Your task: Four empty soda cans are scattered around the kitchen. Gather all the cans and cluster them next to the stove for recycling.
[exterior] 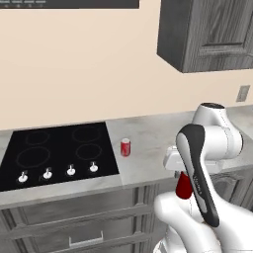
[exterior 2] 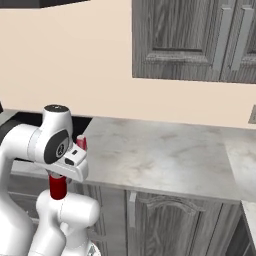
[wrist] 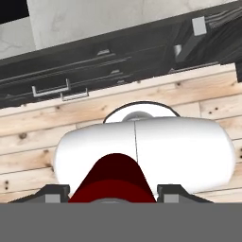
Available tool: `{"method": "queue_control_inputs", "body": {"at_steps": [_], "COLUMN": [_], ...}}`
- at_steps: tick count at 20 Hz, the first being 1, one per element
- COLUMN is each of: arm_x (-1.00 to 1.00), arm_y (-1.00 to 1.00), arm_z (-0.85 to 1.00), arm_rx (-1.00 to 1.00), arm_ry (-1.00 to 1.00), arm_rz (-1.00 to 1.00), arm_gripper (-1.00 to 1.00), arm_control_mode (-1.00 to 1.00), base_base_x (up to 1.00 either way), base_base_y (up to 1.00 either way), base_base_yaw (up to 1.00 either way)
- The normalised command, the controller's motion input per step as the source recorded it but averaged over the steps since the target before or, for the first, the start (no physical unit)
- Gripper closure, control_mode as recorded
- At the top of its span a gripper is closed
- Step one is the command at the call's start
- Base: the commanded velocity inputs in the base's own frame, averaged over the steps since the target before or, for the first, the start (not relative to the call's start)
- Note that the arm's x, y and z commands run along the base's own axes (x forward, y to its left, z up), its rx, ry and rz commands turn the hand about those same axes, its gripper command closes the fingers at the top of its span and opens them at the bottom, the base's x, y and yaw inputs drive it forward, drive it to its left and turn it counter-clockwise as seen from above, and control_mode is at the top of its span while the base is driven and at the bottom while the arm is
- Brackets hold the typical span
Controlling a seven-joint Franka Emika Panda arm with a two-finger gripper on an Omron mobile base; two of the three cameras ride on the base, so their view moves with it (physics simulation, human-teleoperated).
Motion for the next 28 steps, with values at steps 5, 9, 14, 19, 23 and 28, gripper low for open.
{"method": "queue_control_inputs", "body": {"at_steps": [5, 9, 14, 19, 23, 28], "arm_x": [0.0, 0.0, 0.0, 0.1, 0.39, 0.52], "arm_y": [0.0, 0.0, 0.0, 0.03, 0.14, 0.06], "arm_z": [0.0, 0.0, 0.0, -0.13, -0.16, 0.0], "arm_rx": [0.0, 0.0, 0.0, -0.09, -0.13, -0.11], "arm_ry": [0.0, 0.0, 0.0, -0.02, -0.06, -0.04], "arm_rz": [0.0, 0.0, 0.0, 0.02, 0.03, 0.03], "arm_gripper": [1.0, 1.0, 1.0, 1.0, 1.0, 1.0], "arm_control_mode": [1.0, 1.0, 1.0, -1.0, -1.0, -1.0], "base_base_x": [0.29, 0.2, 0.09, 0.01, 0.0, 0.0], "base_base_y": [0.06, 0.1, 0.07, 0.0, 0.0, 0.0], "base_base_yaw": [0.0, 0.0, 0.01, 0.0, 0.0, 0.0]}}
